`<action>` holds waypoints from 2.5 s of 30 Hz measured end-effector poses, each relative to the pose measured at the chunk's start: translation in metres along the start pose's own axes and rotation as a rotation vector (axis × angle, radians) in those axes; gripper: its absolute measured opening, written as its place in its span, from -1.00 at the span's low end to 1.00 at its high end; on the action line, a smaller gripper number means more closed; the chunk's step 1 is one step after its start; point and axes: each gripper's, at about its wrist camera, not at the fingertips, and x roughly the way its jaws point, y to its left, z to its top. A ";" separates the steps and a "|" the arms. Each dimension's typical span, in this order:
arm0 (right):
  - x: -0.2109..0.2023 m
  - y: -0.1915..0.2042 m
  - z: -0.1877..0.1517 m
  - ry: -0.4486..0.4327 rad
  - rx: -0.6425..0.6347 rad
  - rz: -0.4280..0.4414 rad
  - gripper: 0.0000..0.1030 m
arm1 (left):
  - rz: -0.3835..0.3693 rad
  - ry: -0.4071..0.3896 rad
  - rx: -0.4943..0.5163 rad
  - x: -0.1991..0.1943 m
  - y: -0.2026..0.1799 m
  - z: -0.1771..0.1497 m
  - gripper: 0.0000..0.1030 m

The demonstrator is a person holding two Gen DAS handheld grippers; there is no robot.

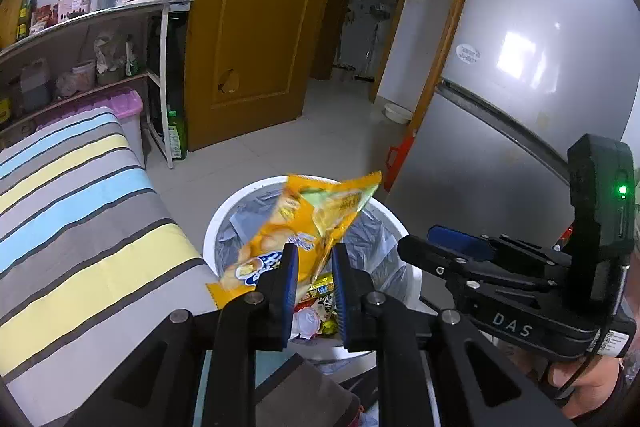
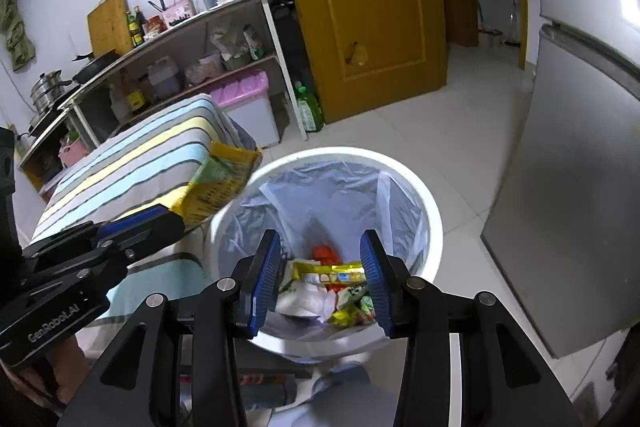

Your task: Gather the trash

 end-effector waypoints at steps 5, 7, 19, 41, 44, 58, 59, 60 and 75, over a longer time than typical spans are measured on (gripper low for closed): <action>-0.013 0.011 0.001 -0.023 -0.023 0.006 -0.17 | 0.002 -0.019 -0.009 -0.015 0.001 -0.004 -0.66; -0.018 0.015 0.001 -0.030 -0.031 0.011 -0.17 | -0.001 -0.030 -0.011 -0.021 0.002 -0.005 -0.65; -0.044 0.036 -0.004 -0.066 -0.073 0.025 -0.16 | 0.011 -0.078 -0.024 -0.054 0.002 -0.010 -0.42; -0.088 0.071 -0.035 -0.114 -0.152 0.092 -0.14 | 0.126 -0.139 -0.042 -0.135 0.001 -0.049 -0.41; -0.091 0.073 -0.038 -0.115 -0.155 0.095 -0.14 | 0.134 -0.144 -0.037 -0.140 -0.001 -0.052 -0.40; -0.092 0.071 -0.042 -0.114 -0.153 0.094 -0.14 | 0.147 -0.157 -0.028 -0.148 -0.005 -0.058 -0.40; -0.092 0.071 -0.042 -0.114 -0.153 0.094 -0.14 | 0.147 -0.156 -0.029 -0.148 -0.005 -0.058 -0.41; -0.091 0.070 -0.041 -0.113 -0.152 0.095 -0.14 | 0.148 -0.155 -0.029 -0.148 -0.005 -0.058 -0.41; -0.091 0.070 -0.041 -0.111 -0.152 0.094 -0.14 | 0.177 -0.155 -0.024 -0.146 -0.007 -0.059 -0.41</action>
